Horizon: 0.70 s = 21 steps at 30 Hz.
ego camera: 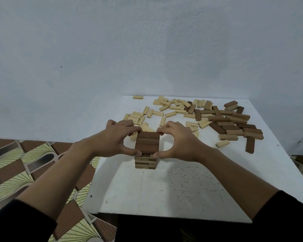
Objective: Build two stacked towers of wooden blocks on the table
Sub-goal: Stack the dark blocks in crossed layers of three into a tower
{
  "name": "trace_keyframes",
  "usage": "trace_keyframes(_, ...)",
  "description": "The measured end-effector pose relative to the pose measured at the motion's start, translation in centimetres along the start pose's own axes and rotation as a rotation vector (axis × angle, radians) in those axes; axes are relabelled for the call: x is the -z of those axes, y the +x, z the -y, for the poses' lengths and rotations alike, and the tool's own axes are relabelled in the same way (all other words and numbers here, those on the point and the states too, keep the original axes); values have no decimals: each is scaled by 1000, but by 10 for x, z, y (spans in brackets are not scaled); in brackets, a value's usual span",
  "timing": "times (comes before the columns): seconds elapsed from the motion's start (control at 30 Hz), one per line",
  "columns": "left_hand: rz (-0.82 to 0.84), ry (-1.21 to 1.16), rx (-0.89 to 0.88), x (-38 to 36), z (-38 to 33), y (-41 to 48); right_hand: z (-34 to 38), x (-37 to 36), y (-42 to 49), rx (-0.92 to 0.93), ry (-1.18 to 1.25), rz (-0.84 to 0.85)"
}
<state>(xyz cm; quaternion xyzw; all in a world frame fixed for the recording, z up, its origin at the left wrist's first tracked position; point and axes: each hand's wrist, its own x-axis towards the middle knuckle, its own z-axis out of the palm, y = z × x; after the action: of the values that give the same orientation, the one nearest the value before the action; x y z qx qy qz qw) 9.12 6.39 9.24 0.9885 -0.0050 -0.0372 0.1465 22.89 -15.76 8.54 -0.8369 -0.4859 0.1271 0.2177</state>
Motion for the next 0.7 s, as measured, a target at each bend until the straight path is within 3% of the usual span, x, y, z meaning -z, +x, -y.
trace_keyframes(0.7, 20, -43, 66, -5, 2, 1, -5, -8, 2, -27, 31, 4)
